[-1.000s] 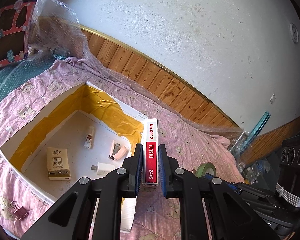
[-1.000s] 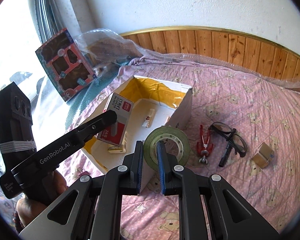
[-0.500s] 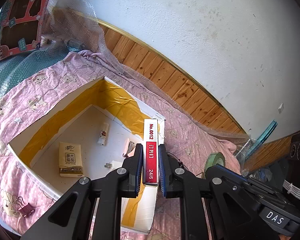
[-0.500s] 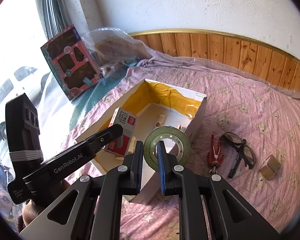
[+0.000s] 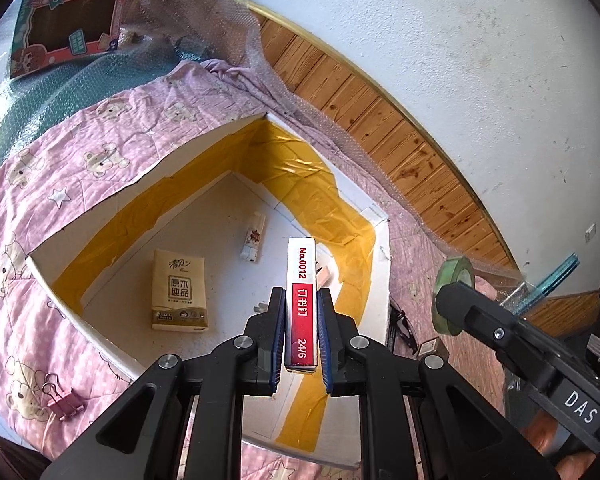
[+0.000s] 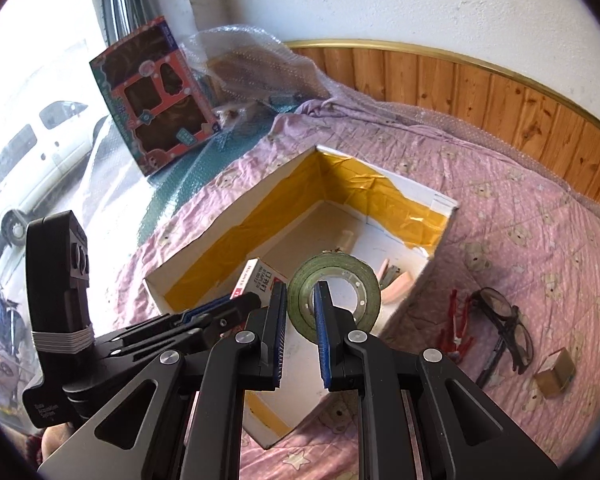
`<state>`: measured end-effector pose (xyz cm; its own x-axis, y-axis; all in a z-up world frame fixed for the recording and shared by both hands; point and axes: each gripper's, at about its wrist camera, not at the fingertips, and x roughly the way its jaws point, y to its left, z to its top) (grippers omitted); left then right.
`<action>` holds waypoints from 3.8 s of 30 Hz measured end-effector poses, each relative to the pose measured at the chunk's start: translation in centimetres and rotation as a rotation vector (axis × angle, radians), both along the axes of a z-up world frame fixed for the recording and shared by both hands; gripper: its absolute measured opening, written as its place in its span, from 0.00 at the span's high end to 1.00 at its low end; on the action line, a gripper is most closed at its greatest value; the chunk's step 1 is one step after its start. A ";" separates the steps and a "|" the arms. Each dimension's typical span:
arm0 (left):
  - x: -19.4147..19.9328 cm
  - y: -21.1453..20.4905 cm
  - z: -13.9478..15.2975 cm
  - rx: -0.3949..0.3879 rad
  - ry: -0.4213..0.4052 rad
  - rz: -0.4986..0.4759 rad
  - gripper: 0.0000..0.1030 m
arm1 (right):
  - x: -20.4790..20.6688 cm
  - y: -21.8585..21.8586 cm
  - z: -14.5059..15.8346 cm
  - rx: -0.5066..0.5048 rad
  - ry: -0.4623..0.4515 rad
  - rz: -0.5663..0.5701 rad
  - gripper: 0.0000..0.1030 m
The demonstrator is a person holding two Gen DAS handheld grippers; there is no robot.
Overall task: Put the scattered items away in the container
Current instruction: 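Open the right tool dropping the tape roll while the left tool releases the staples box, then move both open tools back toward the red figure and black marker, then grasp the red toy figure with the left tool while the right tool grasps the black marker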
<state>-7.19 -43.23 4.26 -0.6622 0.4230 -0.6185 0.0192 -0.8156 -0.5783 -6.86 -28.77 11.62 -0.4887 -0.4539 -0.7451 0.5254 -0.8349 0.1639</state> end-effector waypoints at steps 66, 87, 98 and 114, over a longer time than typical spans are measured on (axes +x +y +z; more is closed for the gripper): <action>-3.1 23.4 -3.6 -0.385 -0.070 -0.399 0.52 | -3.7 25.2 -10.9 -0.269 -0.199 -0.343 0.70; -9.7 24.2 -11.4 -0.443 -0.115 -0.358 0.54 | -10.9 23.8 -19.1 -0.196 -0.333 -0.395 0.73; -6.0 22.8 -9.9 -0.387 -0.131 -0.391 0.55 | -6.4 24.6 -16.9 -0.178 -0.419 -0.408 0.85; 1.4 21.8 -9.2 -0.385 -0.125 -0.392 0.72 | -1.3 23.7 -15.7 -0.155 -0.324 -0.395 0.70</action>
<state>-5.82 -21.41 -4.96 -0.4130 0.3509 -0.8404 -0.2785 -0.9273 -0.2503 -8.14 -5.05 -4.03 -0.4007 -0.3984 -0.8250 0.0777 -0.9120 0.4027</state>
